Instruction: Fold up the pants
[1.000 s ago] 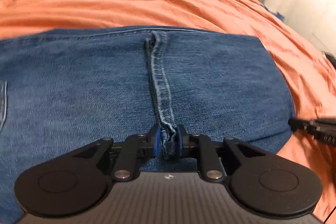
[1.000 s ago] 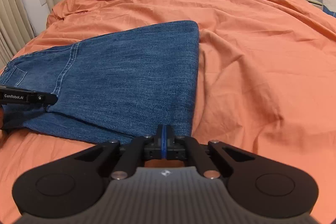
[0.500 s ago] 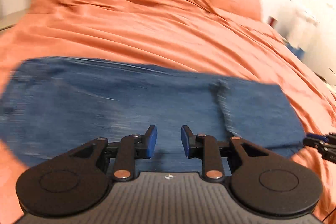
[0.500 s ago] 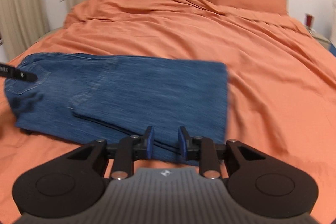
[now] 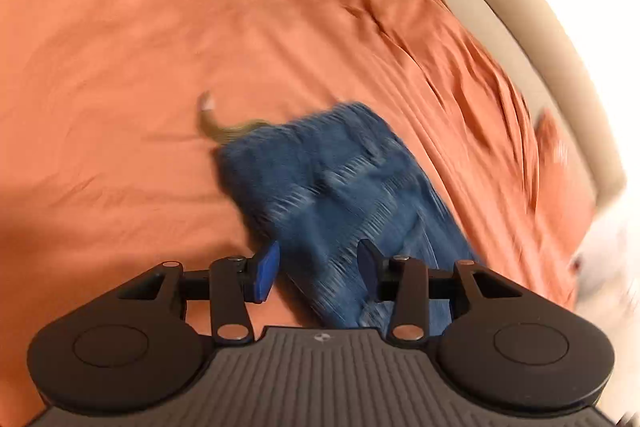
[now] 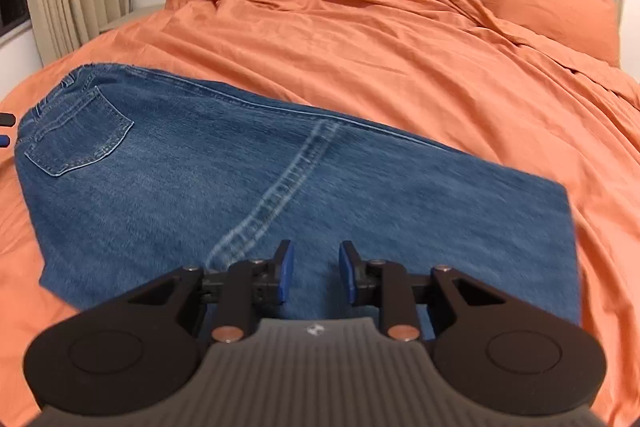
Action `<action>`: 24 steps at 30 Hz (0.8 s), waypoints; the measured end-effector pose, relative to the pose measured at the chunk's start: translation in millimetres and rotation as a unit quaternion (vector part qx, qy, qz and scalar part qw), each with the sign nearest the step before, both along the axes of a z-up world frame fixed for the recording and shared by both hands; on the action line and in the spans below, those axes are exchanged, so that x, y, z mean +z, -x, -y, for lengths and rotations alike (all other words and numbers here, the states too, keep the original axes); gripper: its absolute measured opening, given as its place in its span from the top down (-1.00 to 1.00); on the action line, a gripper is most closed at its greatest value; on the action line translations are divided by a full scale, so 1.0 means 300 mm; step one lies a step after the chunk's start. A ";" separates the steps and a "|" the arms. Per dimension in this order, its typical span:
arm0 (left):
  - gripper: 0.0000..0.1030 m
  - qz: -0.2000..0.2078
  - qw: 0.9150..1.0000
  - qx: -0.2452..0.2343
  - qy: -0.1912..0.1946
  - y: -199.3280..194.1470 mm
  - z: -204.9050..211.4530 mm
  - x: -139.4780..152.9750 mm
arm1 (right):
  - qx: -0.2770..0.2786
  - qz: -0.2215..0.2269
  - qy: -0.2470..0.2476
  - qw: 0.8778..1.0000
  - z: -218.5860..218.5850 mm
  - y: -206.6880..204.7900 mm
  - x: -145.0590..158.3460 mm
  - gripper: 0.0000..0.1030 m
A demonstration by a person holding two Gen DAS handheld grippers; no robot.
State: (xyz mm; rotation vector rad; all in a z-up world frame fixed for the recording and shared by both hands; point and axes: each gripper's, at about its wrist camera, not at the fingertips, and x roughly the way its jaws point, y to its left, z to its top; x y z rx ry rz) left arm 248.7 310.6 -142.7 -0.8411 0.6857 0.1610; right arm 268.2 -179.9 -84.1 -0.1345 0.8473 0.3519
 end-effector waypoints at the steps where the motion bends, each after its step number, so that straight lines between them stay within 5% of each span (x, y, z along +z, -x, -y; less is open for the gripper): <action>1: 0.06 0.004 1.000 0.014 0.020 -0.009 -0.022 -0.028 | 0.001 -0.001 0.005 1.000 -0.012 -0.014 -0.006 0.58; 7: -0.01 0.018 0.993 0.064 0.095 -0.079 -0.097 -0.159 | 0.006 -0.017 0.010 1.000 -0.047 -0.080 -0.049 0.58; 13: 0.03 0.018 0.994 0.073 0.078 -0.148 -0.111 -0.197 | 0.009 -0.043 0.015 0.999 -0.048 -0.113 -0.112 0.59; 18: 0.38 0.008 0.995 0.082 0.058 -0.145 -0.094 -0.184 | 0.016 -0.046 0.031 0.998 -0.065 -0.119 -0.121 0.59; 24: 0.57 0.016 0.997 0.073 -0.001 -0.132 -0.027 -0.010 | 0.008 -0.040 -0.002 0.999 -0.025 -0.099 -0.067 0.82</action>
